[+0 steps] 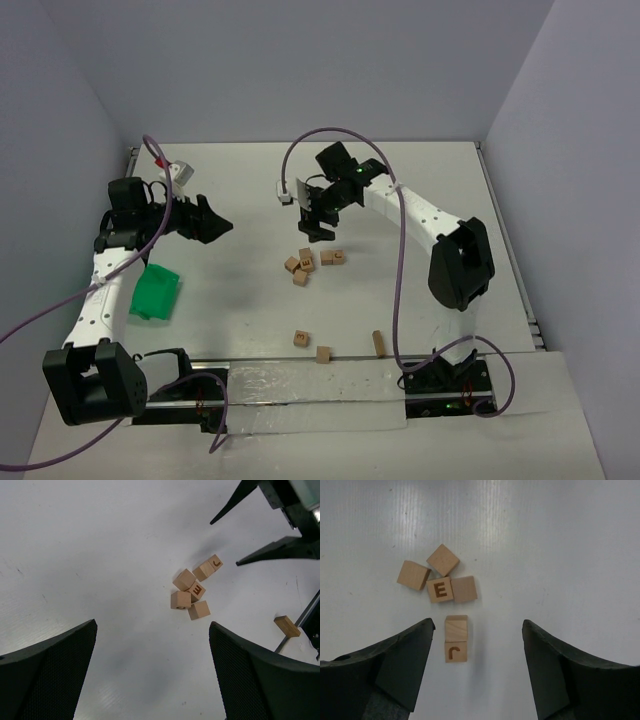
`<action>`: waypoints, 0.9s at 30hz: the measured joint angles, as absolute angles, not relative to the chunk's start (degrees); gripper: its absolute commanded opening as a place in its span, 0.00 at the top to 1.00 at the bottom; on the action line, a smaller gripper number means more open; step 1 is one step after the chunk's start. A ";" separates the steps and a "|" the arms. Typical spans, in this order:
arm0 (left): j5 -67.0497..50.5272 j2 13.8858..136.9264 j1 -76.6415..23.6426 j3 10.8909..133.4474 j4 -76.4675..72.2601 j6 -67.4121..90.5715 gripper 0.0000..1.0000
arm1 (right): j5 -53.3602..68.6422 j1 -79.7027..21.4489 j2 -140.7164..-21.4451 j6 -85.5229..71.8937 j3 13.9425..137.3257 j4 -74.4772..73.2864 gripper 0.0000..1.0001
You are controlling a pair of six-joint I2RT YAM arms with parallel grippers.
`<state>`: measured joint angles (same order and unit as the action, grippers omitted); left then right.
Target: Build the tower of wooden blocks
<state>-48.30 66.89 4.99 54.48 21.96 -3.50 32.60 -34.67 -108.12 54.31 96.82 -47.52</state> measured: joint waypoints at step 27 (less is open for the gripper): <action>-51.73 67.38 8.64 54.48 20.40 -2.28 0.01 | 22.14 -41.75 -117.40 59.09 95.92 -48.24 0.00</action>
<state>-51.73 67.38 8.64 54.48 20.40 -2.28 22.14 -41.75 -117.40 59.09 95.92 -48.24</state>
